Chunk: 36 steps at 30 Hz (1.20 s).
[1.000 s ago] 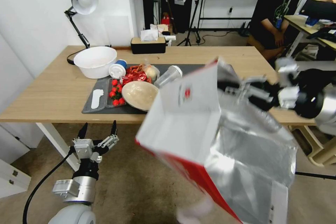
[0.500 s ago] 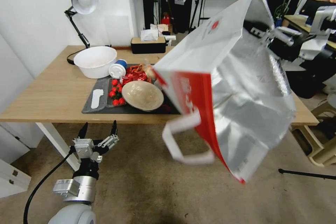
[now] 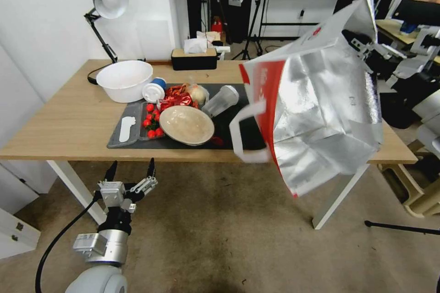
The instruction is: Pick up the food delivery bag from the floor and place it on the table.
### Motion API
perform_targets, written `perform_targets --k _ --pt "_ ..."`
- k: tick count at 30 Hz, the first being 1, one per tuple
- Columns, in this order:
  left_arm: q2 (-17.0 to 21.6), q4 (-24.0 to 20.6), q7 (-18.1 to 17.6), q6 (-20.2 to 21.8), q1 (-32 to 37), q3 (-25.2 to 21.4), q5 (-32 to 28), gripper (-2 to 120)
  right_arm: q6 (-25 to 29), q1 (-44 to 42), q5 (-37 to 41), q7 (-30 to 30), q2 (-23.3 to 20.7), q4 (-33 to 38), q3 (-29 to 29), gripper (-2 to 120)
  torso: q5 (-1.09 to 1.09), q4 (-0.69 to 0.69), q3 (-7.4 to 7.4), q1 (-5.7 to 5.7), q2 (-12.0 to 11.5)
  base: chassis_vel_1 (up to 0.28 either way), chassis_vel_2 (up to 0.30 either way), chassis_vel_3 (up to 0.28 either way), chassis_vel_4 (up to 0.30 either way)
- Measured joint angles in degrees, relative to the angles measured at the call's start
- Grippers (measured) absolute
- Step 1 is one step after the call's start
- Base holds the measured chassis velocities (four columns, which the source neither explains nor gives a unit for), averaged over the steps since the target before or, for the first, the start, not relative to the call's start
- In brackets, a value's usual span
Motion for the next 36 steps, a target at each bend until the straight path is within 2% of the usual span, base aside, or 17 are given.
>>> perform_targets --k 10,30,33,35,36 --pt "-0.05 0.46 0.13 -0.14 -0.02 0.06 0.06 100 -0.01 0.05 -1.45 1.70 2.33 -3.76 -0.59 0 0.00 0.00 -0.01 -0.01 -0.02 0.000 0.000 0.000 0.000" --pt "-0.07 0.77 0.22 -0.28 -0.25 0.16 0.07 100 0.22 1.80 -2.80 2.46 2.41 -6.99 -2.31 0 0.00 0.00 -0.02 -0.01 -0.03 0.000 0.000 0.000 0.000" --pt "-0.03 0.84 0.23 -0.31 -0.28 0.16 0.07 100 0.22 2.21 -3.04 2.52 2.41 -7.53 -2.60 15 0.00 0.00 -0.02 -0.01 -0.03 0.000 0.000 0.000 0.000" --pt "-0.02 0.88 0.24 -0.33 -0.30 0.16 0.07 100 0.23 2.29 -3.08 2.50 2.41 -7.64 -2.66 18 0.00 0.00 -0.02 -0.01 -0.03 0.000 0.000 0.000 0.000" --pt "-0.02 0.93 0.25 -0.39 -0.31 0.16 0.07 100 0.23 2.43 -3.14 2.41 2.42 -7.79 -2.69 27 0.00 0.00 -0.02 -0.01 -0.03 0.000 0.000 0.000 0.000"
